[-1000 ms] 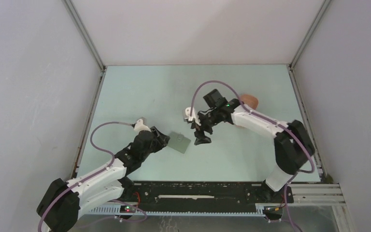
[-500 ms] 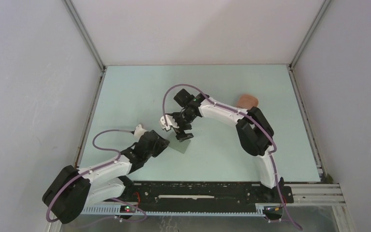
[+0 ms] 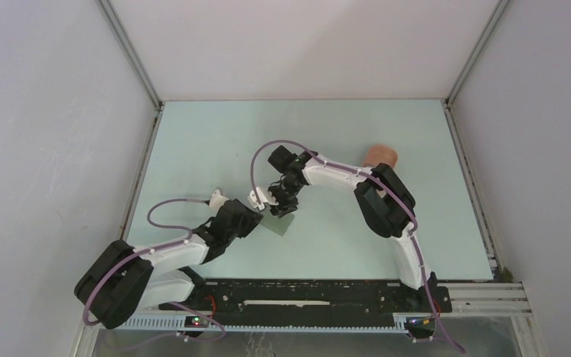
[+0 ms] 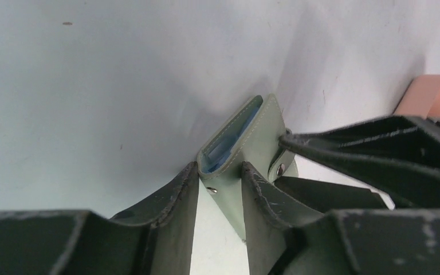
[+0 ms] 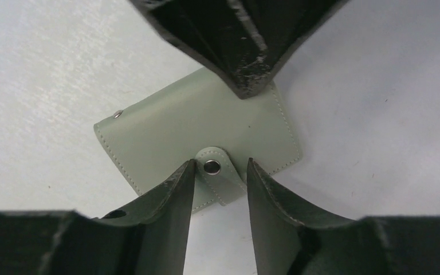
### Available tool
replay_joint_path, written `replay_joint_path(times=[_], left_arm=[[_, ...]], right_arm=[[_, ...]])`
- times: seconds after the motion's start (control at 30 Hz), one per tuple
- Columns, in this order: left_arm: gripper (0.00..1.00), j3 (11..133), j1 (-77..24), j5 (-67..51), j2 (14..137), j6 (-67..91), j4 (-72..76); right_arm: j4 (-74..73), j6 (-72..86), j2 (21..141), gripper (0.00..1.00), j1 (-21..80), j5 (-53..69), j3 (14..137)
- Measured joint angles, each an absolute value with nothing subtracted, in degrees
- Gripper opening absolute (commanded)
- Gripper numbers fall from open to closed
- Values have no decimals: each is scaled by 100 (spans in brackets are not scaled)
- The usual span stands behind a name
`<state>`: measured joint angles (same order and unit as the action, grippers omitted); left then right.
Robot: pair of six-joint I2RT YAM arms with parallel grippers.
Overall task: Put the credit cards into the card holder
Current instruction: Open the card holder at the center of the board.
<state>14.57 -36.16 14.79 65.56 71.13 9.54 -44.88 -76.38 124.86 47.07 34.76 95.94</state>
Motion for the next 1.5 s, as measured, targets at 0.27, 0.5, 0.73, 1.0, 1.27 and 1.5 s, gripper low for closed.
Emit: replay_joint_path(times=[0.27, 0.5, 0.73, 1.0, 1.27, 1.5], left_arm=[[22, 1542, -3509, 1428, 7282, 6980, 1756], [9, 1820, -3465, 1330, 7793, 6539, 2073], [4, 2187, -3461, 1127, 8145, 5826, 2084], [56, 2602, -3284, 532, 8182, 4716, 1592], [83, 2106, -3199, -237, 7150, 4303, 1688], [95, 1160, -3199, -1555, 6628, 4558, 2985]], right_arm=[[-4292, -7765, 12199, 26, 4737, 3374, 9129], [-3892, -7511, 11848, 0, 4727, 3262, 8606], [-3535, -6670, 11281, 0, 4431, 3568, 7911], [-3391, -5603, 10479, 0, 3854, 4480, 7358], [-3409, -4851, 10033, 0, 3505, 5028, 7017], [-3256, -4327, 10029, 0, 3454, 5413, 7008]])
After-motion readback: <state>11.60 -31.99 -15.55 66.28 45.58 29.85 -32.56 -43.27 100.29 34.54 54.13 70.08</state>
